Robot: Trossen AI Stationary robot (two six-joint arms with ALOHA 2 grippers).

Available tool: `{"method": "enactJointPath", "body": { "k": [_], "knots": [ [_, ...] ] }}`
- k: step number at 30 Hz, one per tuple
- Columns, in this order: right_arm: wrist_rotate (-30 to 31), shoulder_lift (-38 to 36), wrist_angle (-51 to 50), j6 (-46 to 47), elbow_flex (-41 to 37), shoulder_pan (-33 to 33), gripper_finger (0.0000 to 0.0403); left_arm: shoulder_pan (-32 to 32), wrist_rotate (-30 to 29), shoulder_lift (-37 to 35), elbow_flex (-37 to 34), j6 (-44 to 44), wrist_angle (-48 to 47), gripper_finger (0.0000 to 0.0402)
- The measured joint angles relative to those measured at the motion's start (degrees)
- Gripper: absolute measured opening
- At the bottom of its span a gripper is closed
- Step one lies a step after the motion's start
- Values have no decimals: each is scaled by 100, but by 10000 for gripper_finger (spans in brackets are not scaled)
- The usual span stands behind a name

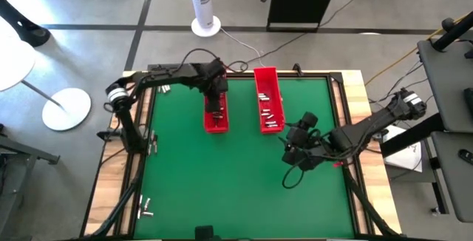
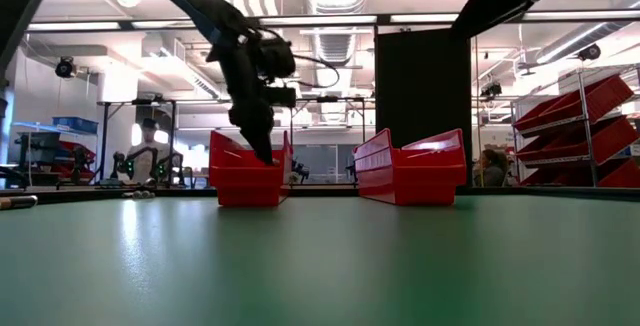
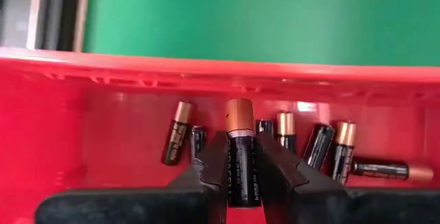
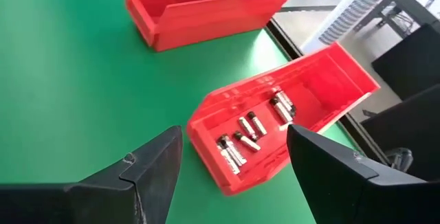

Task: Sort batteries
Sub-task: Put the brown battery into the left red bin, then adjust the left red bin

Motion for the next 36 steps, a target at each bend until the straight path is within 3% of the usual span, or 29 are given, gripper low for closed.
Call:
{"method": "enactJointPath", "body": {
  "k": [11, 25, 36],
  "knots": [
    [-84, -9, 13, -335, -2, -484, 257, 29, -101, 773, 356, -165, -583, 31],
    [-110, -29, -40, -78, -4, -677, 279, 22, -22, 822, 376, -277, -610, 105],
    [-1446, -87, -71, 700, -138, -2760, 266, -4, -25, 819, 894, -47, -290, 124]
  ]
}}
